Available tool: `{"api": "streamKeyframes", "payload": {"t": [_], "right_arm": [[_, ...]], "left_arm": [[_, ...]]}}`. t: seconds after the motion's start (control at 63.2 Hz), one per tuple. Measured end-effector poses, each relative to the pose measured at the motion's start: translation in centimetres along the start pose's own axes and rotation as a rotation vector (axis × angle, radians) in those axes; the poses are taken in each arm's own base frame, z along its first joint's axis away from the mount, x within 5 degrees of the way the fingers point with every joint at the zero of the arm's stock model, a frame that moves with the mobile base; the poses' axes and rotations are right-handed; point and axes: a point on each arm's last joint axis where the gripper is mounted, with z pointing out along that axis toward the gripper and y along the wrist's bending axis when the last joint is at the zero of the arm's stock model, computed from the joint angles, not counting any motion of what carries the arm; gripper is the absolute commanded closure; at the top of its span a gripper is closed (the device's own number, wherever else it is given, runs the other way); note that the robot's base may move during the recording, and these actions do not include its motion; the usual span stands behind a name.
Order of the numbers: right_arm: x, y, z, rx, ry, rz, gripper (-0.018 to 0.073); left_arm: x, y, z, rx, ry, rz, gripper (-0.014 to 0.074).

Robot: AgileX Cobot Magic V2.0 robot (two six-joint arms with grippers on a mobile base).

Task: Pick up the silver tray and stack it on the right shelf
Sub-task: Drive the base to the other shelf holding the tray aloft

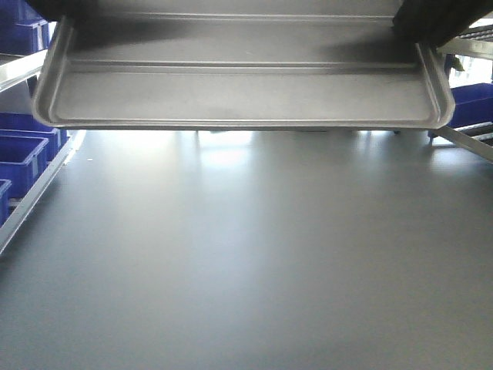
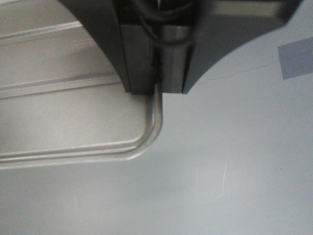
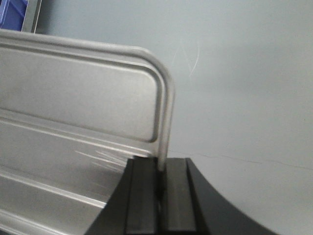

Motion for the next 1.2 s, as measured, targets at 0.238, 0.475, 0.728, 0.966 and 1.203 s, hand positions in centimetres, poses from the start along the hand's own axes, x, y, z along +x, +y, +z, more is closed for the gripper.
{"api": "streamKeyframes", "payload": {"t": [0.238,0.475,0.728,0.966,1.203], "right_arm": [[0.0,0.0,0.0,0.0,0.0,0.0,0.0503],[0.0,0.0,0.0,0.0,0.0,0.0,0.0503],[0.0,0.0,0.0,0.0,0.0,0.0,0.0503],[0.0,0.0,0.0,0.0,0.0,0.0,0.0503],[0.0,0.0,0.0,0.0,0.0,0.0,0.0503]], "left_arm": [[0.0,0.0,0.0,0.0,0.0,0.0,0.0697],[0.01,0.01,0.0,-0.001,0.002,0.0,0.0697],[0.02,0.01,0.0,-0.001,0.002,0.0,0.0697],[0.02,0.01,0.0,-0.001,0.002,0.0,0.0697],[0.03,0.0,0.0,0.0,0.003,-0.001,0.0697]]}}
